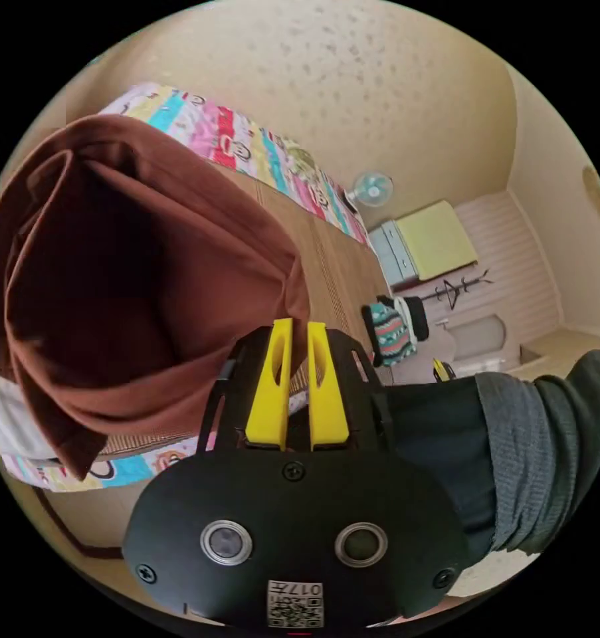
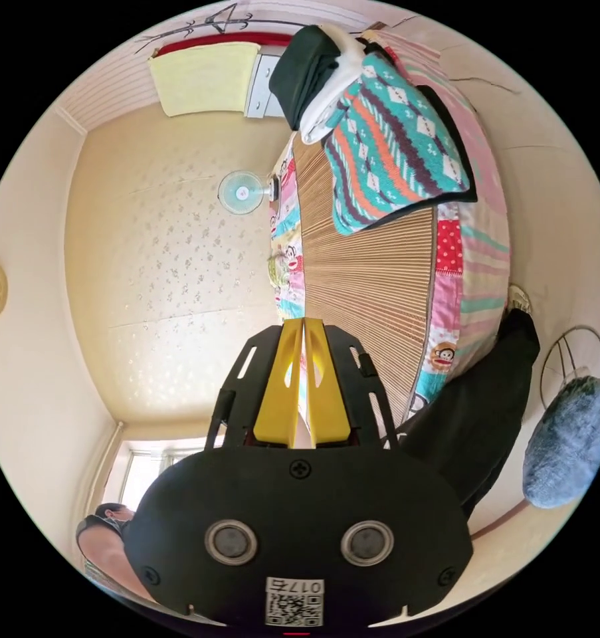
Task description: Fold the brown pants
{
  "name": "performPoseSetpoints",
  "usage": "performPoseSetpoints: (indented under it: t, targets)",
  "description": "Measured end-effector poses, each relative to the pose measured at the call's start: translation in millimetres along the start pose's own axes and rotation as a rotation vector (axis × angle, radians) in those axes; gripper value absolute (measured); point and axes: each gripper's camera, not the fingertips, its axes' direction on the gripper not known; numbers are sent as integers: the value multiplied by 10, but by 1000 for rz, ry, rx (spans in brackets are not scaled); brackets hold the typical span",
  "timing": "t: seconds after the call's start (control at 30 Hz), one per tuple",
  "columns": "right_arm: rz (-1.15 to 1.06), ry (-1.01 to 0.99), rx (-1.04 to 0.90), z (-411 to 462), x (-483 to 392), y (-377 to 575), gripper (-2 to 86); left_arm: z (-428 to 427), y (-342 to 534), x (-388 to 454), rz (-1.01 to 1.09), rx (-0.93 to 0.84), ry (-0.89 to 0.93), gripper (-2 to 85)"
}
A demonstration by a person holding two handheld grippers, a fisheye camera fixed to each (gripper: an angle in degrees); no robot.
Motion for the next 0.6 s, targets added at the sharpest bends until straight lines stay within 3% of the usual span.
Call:
performPoseSetpoints:
  t: [0.07, 0.13, 0.33, 0.47, 0.6]
  targets:
    - [-15, -19, -52, 136, -37, -74, 5, 271, 55, 280, 56, -61, 189, 25]
    - [-38, -53, -102, 274, -90, -145, 5, 129, 157, 355, 22, 22, 195, 33]
    - [-135, -45, -326, 640, -267, -317, 4, -958, 513, -157, -453, 324, -206, 118]
    - [-157, -46, -404, 668, -278, -372, 4, -1417, 749, -905, -744, 395, 29, 157]
    - [-151, -73, -397, 527, -282, -489, 4, -1765, 1212, -970, -909, 545, 45, 137]
